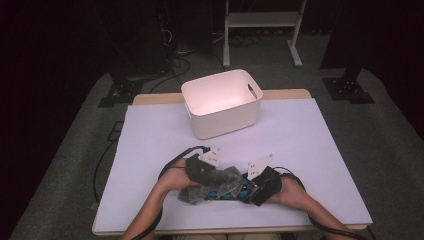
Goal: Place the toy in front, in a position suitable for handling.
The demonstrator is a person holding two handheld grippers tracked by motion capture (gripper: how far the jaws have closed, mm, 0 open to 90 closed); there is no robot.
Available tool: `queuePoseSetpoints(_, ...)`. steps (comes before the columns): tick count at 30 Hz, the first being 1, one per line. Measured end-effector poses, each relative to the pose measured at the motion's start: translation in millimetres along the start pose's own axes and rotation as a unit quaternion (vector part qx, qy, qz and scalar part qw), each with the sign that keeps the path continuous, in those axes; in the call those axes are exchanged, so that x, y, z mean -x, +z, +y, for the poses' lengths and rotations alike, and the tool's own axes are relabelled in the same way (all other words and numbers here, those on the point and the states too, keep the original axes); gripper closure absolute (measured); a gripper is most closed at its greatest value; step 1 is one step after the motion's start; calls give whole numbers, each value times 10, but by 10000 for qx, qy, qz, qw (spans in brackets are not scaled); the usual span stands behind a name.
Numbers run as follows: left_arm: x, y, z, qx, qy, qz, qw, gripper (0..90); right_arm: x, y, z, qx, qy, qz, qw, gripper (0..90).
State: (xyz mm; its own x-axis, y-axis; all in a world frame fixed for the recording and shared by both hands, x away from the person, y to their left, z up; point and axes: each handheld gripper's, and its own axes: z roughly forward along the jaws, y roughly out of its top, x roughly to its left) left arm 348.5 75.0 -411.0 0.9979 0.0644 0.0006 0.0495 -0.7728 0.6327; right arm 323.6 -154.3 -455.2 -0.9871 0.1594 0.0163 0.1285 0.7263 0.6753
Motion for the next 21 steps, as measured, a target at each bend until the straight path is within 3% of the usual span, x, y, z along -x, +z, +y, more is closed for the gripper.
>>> queuePoseSetpoints(2, -9, 32, 77, 17, 101, -112, 9999, 737, -17, 3, 7, 1, 52, -4, 10000, 220)
queuePoseSetpoints(3, 12, 76, 168, 3, 234, -199, 9995, 736, -14, 19, 18, -20, -87, -63, 9999, 219)
queuePoseSetpoints(11, 17, 364, 414, -131, 410, -510, 9978, 719, -11, 18, 8, 17, -21, -43, 10000, 219)
queuePoseSetpoints(14, 22, 446, 463, -91, 414, -579, 9974, 717, -21, 11, 5, 21, 110, 21, 9999, 220)
queuePoseSetpoints(15, 17, 456, 471, -98, 418, -614, 9972, 718, -11, 14, -2, 49, 40, 39, 10000, 220)
queuePoseSetpoints(21, 31, 380, 412, -85, 411, -551, 9976, 736, -17, 8, -1, 33, 41, 13, 10000, 221)
